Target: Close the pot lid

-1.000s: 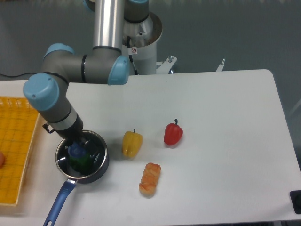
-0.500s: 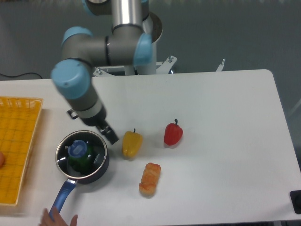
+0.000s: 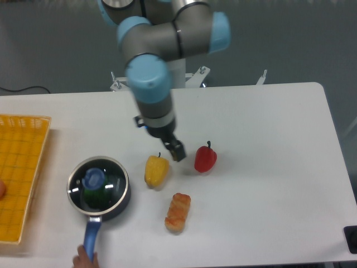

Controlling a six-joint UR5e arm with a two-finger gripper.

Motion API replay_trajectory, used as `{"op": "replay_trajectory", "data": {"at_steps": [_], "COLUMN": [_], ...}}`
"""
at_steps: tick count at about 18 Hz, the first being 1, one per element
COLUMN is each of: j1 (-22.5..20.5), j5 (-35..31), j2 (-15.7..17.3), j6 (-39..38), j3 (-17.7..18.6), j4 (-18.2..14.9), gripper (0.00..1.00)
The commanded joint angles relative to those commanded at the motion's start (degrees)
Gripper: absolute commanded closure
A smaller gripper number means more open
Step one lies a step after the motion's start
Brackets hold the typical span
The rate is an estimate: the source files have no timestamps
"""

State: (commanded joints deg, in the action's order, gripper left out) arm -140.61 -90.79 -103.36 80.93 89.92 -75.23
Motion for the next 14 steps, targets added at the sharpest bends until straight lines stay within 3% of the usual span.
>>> {"op": "replay_trajectory", "data": {"at_steps": [10,14], "j1": [-11.43,-14.86], "j5": [0.97,0.88], "j2": [0.0,0.0], "j6": [15.38,18.11], "j3": [-0.97,-0.97], "j4": [-1.58,-1.67], "gripper": [0.0,0.0]}}
